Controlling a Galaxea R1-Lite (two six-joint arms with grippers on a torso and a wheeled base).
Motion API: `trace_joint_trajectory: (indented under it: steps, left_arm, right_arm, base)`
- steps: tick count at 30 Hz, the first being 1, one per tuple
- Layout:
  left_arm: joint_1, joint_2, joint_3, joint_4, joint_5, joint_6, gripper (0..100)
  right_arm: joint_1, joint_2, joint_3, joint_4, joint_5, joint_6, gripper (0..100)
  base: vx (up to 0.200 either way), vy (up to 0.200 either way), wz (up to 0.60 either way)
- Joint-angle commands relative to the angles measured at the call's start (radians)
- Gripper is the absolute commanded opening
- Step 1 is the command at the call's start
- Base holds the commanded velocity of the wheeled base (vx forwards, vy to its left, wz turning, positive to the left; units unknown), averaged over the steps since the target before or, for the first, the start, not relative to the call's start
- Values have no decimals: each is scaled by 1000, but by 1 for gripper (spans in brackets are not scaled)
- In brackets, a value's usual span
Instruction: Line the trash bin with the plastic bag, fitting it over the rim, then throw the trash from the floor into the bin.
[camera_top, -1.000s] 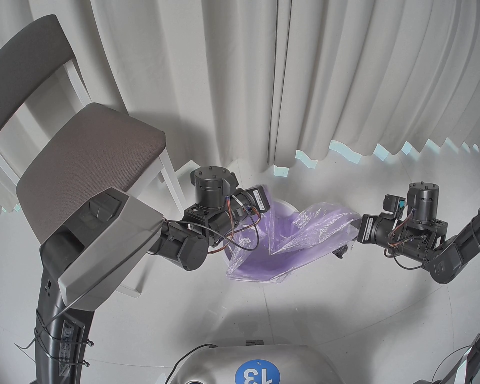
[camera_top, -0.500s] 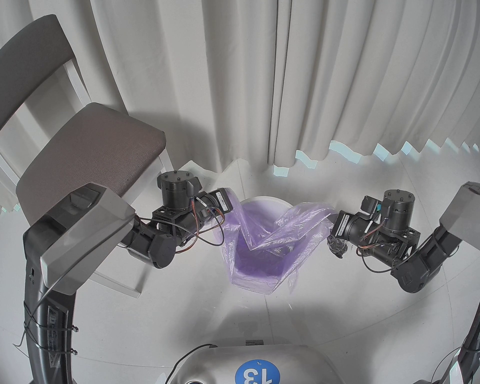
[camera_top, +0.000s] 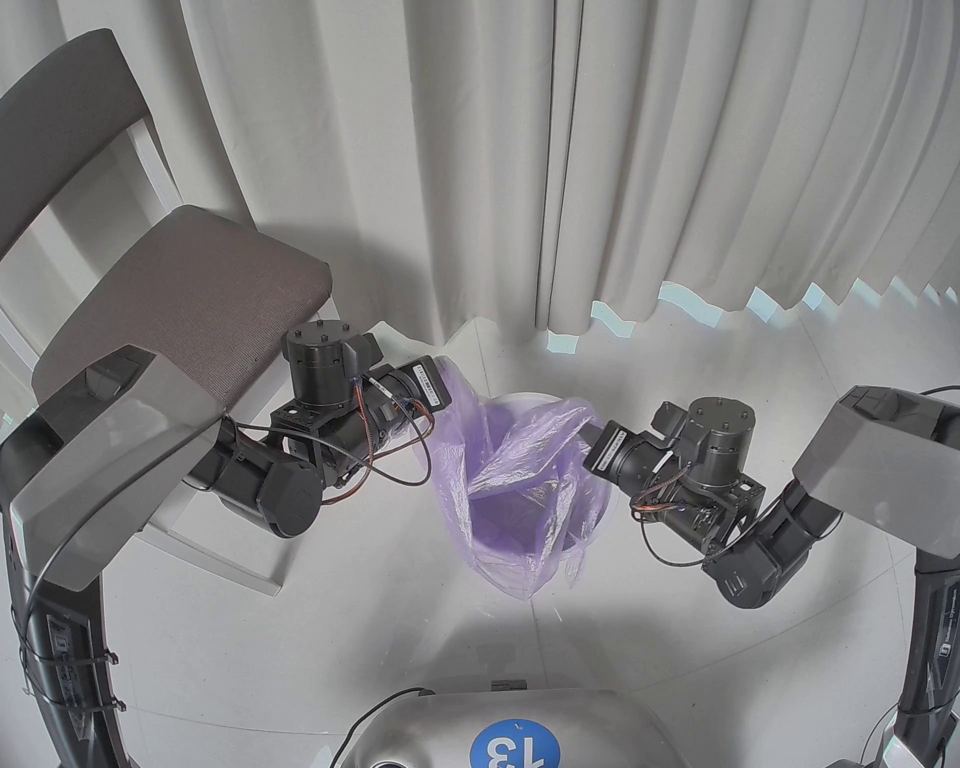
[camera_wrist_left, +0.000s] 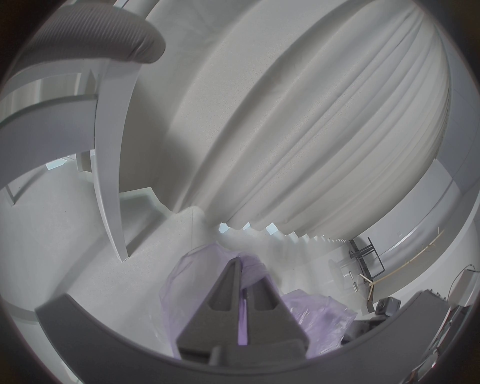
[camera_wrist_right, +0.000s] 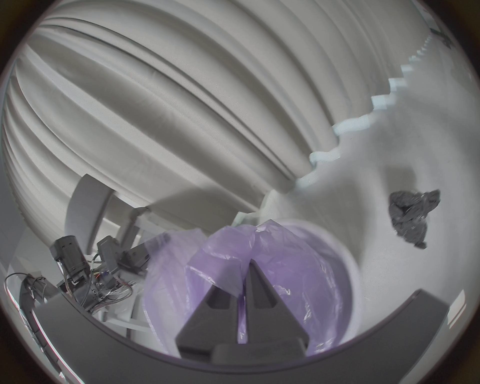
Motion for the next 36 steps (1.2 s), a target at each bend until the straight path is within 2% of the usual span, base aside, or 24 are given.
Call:
trace_joint_trajectory:
  steps: [1,6,10,15,21,23,25,26,30,36]
  left_arm:
    - [-36,-18,15,-11,5,0,0]
    - [-43,-10,7,-11,7,0,0]
    - [-36,-5,4,-11,7,1,0]
    - [-28,18,3,-11,10,1,0]
    - [-25,16,9,-8,37,1,0]
    - [-5,10,14,5,42,3,0]
    - [-2,8,15,6,42,3,0]
    - [0,10,35,6,48,6,0]
    - [17,10,83,11,53,21,0]
    - [24,-38,136,38,51,27,0]
  right_arm:
    - [58,61,-41,-1,0,5,0]
    - [36,97,-38,2,-2,-42,0]
    - [-39,15,-1,30,-2,-102,0]
    - [-110,-64,8,107,1,-114,0]
    - [-156,-85,16,127,1,-160,0]
    - [-160,-156,34,220,-2,-212,0]
    - [-160,-176,37,259,-3,-220,0]
    - [-160,-236,43,340,-13,-226,0]
    - [-159,-317,62,513,-16,-266,0]
    - [-140,-404,79,622,-28,-300,0]
  base:
    - [0,0,0]
    - [0,0,0]
    - [0,0,0]
    - [0,0,0]
    - [0,0,0]
    - [0,0,0]
    - [0,0,0]
    - [0,0,0]
    - [0,0,0]
    - [0,0,0]
